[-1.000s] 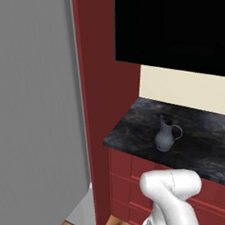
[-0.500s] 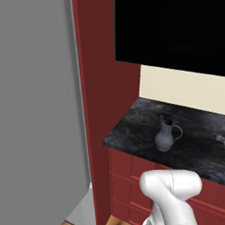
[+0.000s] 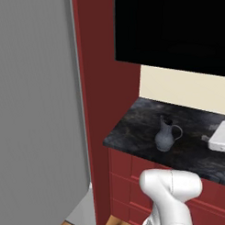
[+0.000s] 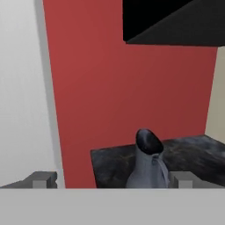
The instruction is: Move the sushi and pork chop from the top shelf to the second highest shelf to make space. Then, place the pitcher from the counter on the cleared top shelf.
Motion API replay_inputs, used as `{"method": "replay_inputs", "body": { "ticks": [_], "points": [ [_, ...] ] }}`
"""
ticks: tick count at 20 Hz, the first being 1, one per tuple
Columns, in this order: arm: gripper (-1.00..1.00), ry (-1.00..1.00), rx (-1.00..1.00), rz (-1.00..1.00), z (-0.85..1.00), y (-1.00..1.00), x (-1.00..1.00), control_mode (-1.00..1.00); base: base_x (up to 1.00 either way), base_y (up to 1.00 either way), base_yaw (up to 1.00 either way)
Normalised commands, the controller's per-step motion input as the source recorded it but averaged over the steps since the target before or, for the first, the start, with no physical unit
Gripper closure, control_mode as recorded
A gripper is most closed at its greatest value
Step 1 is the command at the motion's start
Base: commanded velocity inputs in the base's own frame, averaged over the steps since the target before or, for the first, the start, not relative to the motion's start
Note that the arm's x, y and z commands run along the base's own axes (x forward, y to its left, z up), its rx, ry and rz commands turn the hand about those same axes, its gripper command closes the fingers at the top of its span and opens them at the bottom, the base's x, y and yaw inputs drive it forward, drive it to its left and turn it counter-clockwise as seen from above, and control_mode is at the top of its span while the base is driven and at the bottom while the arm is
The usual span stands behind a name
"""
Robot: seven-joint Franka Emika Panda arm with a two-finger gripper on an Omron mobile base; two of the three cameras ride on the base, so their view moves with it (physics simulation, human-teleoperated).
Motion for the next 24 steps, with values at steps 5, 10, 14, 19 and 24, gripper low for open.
{"method": "replay_inputs", "body": {
  "ticks": [5,10,14,19,24],
  "points": [
    [-1.0,0.04,0.0,0.03,0.0,0.05,0.31,-1.0,0.0,0.0,0.0],
    [-1.0,0.05,0.0,0.1,0.0,0.0,0.19,-1.0,0.0,0.0,0.0],
    [-1.0,0.0,0.0,0.1,0.0,0.0,0.1,-1.0,0.0,0.0,0.0],
    [-1.0,0.0,0.0,0.09,0.0,0.0,0.12,-1.0,0.0,0.0,0.0],
    [-1.0,0.0,0.0,0.01,-0.01,0.0,0.11,-1.0,0.0,0.0,0.0]
  ]
}}
